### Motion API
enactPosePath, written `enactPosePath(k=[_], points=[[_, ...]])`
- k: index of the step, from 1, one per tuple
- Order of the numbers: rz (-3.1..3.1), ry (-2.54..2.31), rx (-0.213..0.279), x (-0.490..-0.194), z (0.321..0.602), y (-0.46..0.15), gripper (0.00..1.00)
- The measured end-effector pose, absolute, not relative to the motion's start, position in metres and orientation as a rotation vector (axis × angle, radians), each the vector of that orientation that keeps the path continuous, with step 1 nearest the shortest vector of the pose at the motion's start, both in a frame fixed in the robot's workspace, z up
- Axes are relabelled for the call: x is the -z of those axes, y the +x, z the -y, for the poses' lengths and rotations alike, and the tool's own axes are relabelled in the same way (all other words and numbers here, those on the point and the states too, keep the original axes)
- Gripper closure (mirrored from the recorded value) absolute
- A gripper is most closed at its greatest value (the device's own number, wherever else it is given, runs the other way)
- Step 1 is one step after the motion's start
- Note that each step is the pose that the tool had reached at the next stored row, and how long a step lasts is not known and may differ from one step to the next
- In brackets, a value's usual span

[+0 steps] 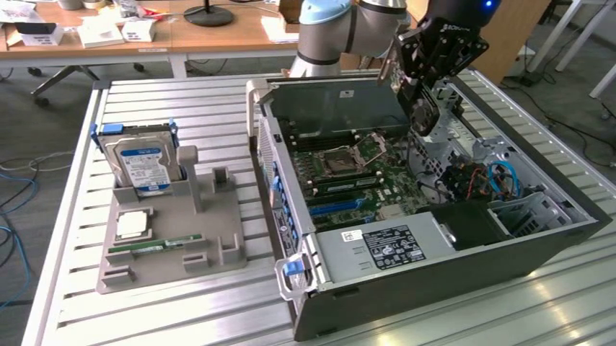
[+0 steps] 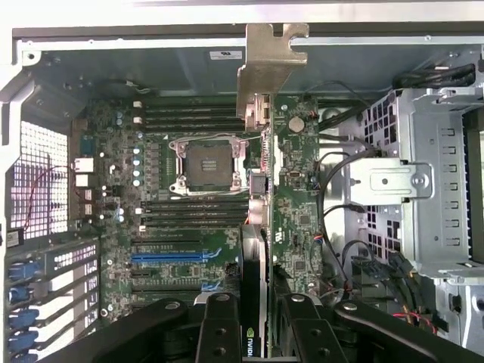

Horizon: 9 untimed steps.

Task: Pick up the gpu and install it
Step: 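Pick up the gpu and move the gpu toward the slot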

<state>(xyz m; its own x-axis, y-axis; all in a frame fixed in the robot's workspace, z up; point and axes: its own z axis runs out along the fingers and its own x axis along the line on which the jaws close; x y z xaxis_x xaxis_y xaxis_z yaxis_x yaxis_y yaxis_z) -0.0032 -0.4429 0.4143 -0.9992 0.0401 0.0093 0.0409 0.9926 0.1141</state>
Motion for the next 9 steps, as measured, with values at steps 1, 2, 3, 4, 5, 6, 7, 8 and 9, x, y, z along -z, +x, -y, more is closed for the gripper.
enactPosePath(k=[1,2,3,4,5,6,7,8,9], points=[[3.129,-0.052,0.179,-0.4143,0.4429,-0.0026,0.74],[3.128,-0.044,0.179,-0.4143,0.4429,-0.0018,0.74],[3.128,-0.04,0.179,-0.4143,0.4429,-0.0004,0.74],[3.128,-0.036,0.179,-0.4143,0.4429,0.0016,0.74],[3.128,-0.033,0.179,-0.4142,0.4429,0.004,0.74],[3.128,-0.03,0.179,-0.4142,0.4428,0.0057,0.74],[3.128,-0.028,0.179,-0.4142,0.4428,0.0064,0.74],[3.128,-0.027,0.179,-0.4142,0.4428,0.0065,0.74],[3.128,-0.027,0.179,-0.4142,0.4428,0.0065,0.74]])
